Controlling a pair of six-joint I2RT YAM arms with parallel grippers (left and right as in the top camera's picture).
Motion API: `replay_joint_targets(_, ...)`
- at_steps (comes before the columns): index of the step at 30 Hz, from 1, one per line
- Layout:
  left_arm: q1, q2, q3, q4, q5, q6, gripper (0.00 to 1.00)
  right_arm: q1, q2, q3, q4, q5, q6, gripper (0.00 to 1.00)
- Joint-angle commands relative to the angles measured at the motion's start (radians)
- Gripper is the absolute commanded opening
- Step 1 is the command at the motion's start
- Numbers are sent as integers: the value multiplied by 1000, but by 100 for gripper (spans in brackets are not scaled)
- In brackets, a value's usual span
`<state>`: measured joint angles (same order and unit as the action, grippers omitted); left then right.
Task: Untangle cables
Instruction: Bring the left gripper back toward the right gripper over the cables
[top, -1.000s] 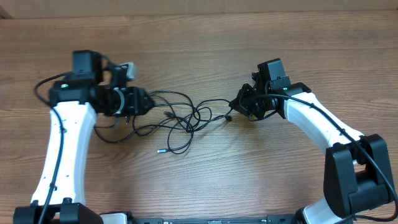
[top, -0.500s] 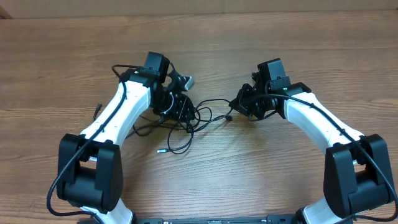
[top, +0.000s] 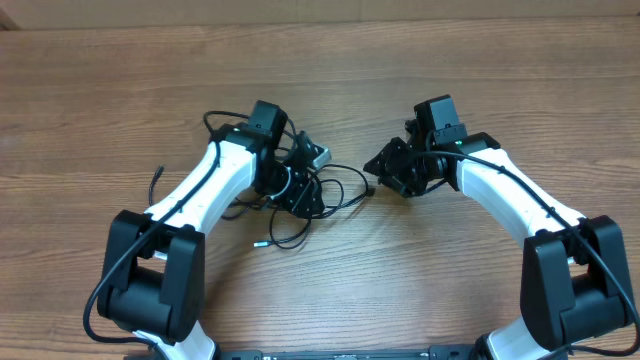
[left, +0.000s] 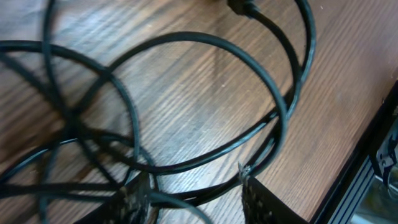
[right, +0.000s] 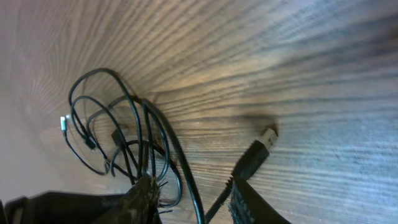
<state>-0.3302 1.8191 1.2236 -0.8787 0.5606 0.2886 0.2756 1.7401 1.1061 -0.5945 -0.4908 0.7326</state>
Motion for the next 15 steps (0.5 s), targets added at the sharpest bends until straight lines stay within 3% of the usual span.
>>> replay_joint_targets(1,-11,9,-9,22,-2,18,46,18,-10,6,-11,0,-10,40)
replay_joint_targets(5,-11,9,-11,42,-2,18,45,73,-10,6,-6,10,-7,41)
replay_joint_targets(8,-11,9,-24,42,-4,19,39,106,-10,6,13,22,3,40)
replay_joint_targets(13,-10,9,-44,44,-90,17,31,144,-10,6,28,67,2,41)
replay_joint_targets(15,-4,9,-44,53,-195,-69,31,148,-10,6,34,77,-2,41)
